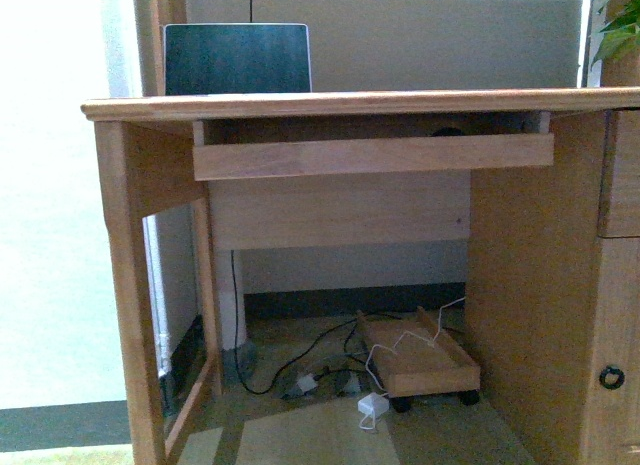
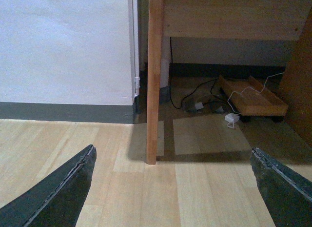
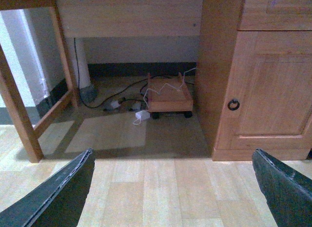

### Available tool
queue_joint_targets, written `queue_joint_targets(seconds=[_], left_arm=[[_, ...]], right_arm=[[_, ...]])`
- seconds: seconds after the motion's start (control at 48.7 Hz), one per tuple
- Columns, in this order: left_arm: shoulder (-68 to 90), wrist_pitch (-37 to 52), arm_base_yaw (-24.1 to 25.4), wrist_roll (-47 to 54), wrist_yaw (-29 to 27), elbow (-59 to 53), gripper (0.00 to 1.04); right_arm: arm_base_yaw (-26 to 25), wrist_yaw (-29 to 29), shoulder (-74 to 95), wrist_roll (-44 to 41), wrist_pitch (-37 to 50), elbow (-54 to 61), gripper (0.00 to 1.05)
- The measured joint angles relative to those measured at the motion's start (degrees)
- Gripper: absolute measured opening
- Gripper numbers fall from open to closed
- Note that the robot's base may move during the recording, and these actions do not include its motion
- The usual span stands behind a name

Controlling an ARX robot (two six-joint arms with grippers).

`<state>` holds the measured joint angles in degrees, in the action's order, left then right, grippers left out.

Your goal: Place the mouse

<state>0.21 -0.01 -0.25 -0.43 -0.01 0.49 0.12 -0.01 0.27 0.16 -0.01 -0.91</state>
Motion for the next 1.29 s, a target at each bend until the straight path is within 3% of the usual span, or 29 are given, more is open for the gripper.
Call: queue_joint_targets(seconds=[1.295], left_arm=[[0.0,0.0,0.0,0.0,0.02,0.0,0.97]], right_arm=[[0.0,0.02,-0.02,0.04,-0.04,0.0,0.97]])
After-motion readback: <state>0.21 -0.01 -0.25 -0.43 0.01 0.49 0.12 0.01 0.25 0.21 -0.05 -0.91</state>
